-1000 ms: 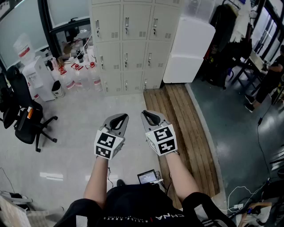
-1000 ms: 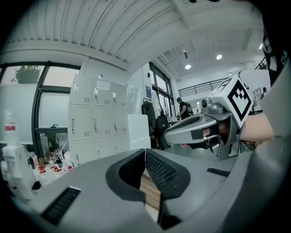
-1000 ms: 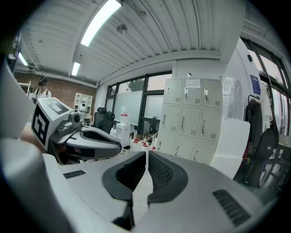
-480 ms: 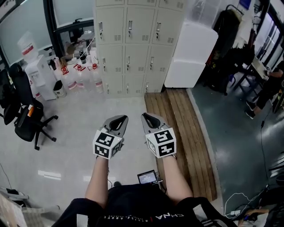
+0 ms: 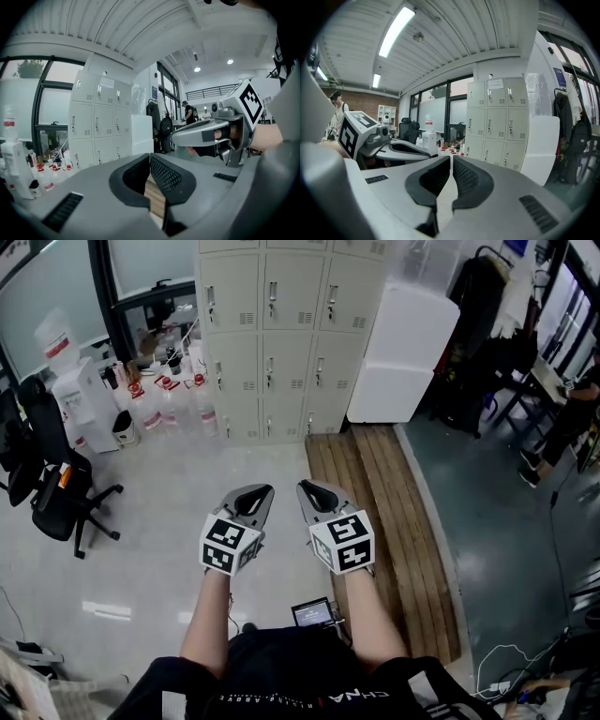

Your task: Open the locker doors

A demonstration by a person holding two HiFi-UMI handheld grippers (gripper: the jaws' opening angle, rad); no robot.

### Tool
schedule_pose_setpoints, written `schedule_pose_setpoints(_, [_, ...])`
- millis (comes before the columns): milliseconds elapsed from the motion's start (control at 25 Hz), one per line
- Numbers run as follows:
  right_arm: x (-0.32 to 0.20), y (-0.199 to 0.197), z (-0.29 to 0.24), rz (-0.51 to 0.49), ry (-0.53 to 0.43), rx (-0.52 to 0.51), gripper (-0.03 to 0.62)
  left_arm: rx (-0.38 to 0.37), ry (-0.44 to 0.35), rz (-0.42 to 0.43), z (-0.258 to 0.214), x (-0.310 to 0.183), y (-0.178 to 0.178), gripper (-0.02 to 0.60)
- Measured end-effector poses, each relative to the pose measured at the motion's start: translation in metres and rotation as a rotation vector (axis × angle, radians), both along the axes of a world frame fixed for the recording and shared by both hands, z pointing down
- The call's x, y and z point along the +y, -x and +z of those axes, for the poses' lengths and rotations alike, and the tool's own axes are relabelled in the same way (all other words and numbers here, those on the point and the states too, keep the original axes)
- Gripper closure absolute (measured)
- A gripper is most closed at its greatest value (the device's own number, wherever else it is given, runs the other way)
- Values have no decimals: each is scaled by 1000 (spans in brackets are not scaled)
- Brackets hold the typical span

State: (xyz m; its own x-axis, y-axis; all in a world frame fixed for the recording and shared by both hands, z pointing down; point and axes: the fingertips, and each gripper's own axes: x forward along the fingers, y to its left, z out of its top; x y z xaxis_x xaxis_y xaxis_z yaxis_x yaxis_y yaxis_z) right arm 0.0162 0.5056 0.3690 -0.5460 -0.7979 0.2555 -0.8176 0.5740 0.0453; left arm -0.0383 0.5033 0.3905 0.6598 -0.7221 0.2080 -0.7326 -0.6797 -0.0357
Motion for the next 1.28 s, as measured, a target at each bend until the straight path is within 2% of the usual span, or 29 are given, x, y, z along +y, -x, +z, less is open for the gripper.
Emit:
schedule_pose_setpoints(720, [3,-15,1,1,10,-15,551,-22,6,16,2,3,-14,561])
schedule_pose_setpoints(1000, [3,-46,6,10,16,-27,551,-34,-4,25,2,6,-43,561])
schedule_pose_setpoints(1280, [-2,-93,14,11,17,-36,551,-16,-22,-29,2,1,-72,561])
